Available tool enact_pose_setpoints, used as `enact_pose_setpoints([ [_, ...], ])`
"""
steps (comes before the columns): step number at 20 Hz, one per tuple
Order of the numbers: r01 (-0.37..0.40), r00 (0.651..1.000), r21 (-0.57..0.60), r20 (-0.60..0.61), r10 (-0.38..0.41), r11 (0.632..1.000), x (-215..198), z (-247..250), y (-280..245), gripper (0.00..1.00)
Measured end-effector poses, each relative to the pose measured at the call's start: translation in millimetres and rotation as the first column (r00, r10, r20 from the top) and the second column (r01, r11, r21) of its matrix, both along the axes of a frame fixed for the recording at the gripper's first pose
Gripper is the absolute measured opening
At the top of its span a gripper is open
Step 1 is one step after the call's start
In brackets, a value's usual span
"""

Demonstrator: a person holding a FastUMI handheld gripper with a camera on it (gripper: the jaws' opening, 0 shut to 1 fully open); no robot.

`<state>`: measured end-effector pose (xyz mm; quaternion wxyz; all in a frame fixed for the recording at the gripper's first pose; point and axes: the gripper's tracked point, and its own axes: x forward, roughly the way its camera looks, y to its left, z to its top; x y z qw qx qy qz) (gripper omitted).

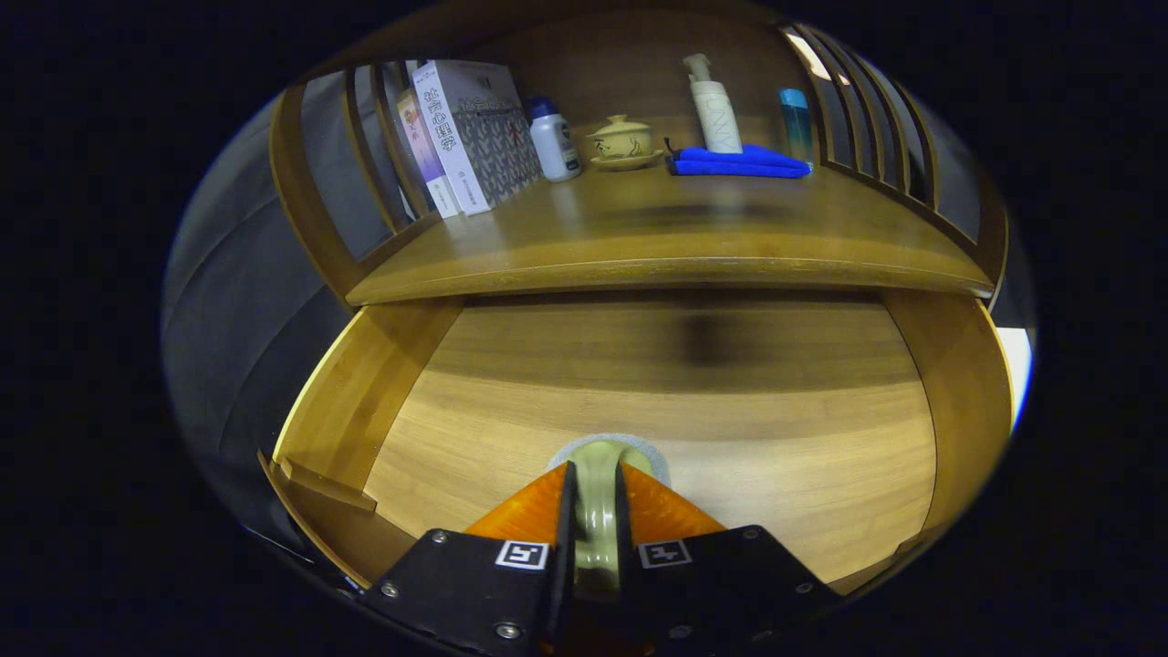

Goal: Pull open the drawer, take out the items inside it, and place them on the countertop above the cabinet.

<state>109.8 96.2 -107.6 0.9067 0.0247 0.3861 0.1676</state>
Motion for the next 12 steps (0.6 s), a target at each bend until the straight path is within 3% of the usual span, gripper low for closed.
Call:
enact_pose_setpoints([
  [5,-0.009,0.996,0.038,0.088,0.006,0.999,-0.8,12.8,-2.2,0.18],
  [12,0.008,0.965,0.082,0.262,-0.029,0.997,8.4,68.2,-13.4,0.18],
])
